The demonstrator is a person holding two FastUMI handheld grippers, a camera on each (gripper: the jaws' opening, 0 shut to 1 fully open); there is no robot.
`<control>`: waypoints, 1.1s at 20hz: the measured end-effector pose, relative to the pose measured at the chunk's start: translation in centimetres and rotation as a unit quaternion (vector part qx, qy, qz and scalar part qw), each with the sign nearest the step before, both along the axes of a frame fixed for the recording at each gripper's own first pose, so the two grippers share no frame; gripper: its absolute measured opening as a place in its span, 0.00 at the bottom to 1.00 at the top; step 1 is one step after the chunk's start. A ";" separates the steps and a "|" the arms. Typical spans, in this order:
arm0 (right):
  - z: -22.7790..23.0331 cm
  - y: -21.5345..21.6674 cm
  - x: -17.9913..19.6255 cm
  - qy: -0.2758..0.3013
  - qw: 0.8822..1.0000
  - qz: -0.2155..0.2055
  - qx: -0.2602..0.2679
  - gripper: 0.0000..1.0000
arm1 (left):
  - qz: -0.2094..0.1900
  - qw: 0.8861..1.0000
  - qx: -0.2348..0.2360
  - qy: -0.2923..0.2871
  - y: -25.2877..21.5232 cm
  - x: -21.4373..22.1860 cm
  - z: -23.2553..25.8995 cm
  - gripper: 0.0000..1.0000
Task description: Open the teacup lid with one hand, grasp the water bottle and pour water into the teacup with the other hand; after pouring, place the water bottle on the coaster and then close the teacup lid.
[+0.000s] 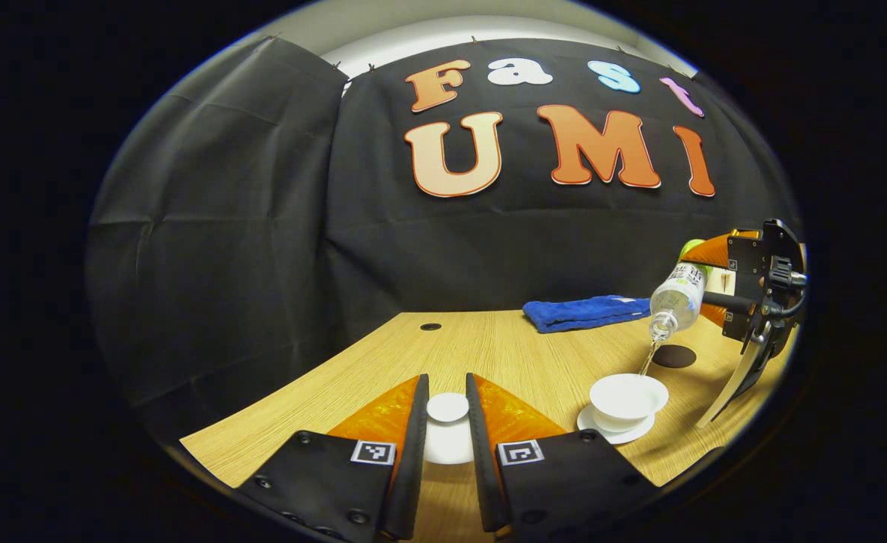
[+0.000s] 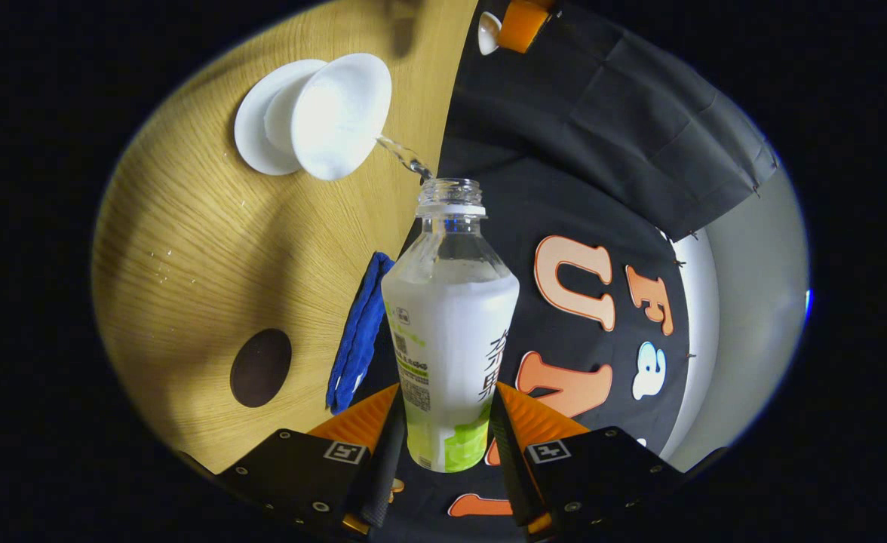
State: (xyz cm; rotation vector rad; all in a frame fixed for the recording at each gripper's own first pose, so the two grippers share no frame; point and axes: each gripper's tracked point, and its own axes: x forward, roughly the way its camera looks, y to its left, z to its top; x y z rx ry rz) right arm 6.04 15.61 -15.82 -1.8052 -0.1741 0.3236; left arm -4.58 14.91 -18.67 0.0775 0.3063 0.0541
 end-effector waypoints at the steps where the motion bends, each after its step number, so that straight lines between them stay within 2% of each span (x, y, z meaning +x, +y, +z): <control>1: 0.0 0.1 -0.1 -0.003 1.000 0.003 -0.003 0.62 | -0.001 1.000 0.000 0.000 0.0 0.1 0.0 0.35; 3: 0.1 0.0 -0.5 -0.012 1.000 0.009 -0.011 0.63 | -0.002 1.000 0.000 -0.001 -0.1 0.2 0.1 0.38; 6: 0.9 -0.3 -1.5 -0.027 0.999 0.018 -0.026 0.62 | -0.003 1.000 0.000 -0.003 0.0 0.1 0.2 0.35; 21: 3.7 1.8 -0.3 -0.073 0.992 0.059 -0.084 0.63 | -0.004 1.000 -0.004 -0.008 0.5 -0.2 0.4 0.35; 22: 3.7 1.9 -0.3 -0.076 0.992 0.060 -0.086 0.63 | -0.006 1.000 -0.005 -0.006 0.3 -0.1 0.3 0.33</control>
